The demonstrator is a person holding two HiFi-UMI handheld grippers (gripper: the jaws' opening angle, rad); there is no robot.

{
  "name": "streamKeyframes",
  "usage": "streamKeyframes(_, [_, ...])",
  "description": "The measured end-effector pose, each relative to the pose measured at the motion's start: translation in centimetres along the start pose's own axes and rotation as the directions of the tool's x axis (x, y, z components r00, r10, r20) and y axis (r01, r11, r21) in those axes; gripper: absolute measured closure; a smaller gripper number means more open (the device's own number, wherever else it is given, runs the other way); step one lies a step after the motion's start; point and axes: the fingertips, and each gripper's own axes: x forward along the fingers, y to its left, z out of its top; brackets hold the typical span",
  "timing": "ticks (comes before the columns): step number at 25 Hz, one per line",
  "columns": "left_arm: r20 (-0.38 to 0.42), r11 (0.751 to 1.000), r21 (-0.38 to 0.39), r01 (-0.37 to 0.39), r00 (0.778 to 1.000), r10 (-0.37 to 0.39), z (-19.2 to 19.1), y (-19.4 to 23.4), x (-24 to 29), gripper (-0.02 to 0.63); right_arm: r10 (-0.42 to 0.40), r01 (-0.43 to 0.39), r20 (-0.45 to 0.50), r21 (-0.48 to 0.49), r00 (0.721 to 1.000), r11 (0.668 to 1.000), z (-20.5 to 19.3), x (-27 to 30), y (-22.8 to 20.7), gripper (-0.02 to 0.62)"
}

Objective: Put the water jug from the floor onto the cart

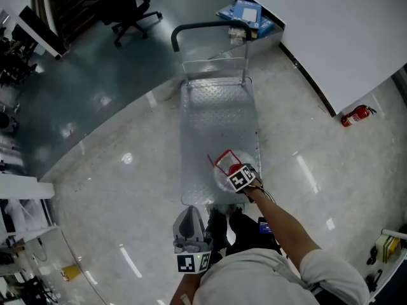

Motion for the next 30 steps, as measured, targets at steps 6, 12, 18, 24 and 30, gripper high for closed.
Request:
streamKeyframes(6, [-0.016, 1.0, -0.02, 0.024, 1.0, -0.024, -0.5, 1.0, 2.3, 0.603, 0.003, -0.002, -0.028, 0.04, 1.0, 0.999, -1.2, 1.2, -0.6, 0.299])
streamKeyframes(12, [-0.026, 0.999, -0.011, 0.045, 0.999, -0.045, -0.5, 1.6, 3.6, 0.603, 0.012, -0.01, -0.038, 0.064, 0.999, 0.998, -2.1, 2.5, -1.1, 0.299])
streamKeyframes(18, [-0.039, 0.999, -0.01, 0.04, 0.998, -0.04, -1.1, 2.8, 3.5, 0.603, 0.009, -0.007, -0.024, 0.066, 1.0, 0.998, -1.8, 3.3, -0.8, 0.299])
streamKeyframes(24, [-0.039, 0.999, -0.022, 0.035, 0.999, -0.036, -1.4, 3.1, 3.9, 0.603, 0.011, -0.01, -0.026, 0.065, 1.0, 0.998, -2.1, 3.3, -0.9, 0.299])
streamKeyframes(30, [-0.027, 0.999, -0.028, 0.044, 0.999, -0.045, -1.2, 3.1, 3.8, 0.603, -0.012, 0.013, -0.008, 0.053, 1.0, 0.999, -1.9, 2.7, -1.3, 0.299])
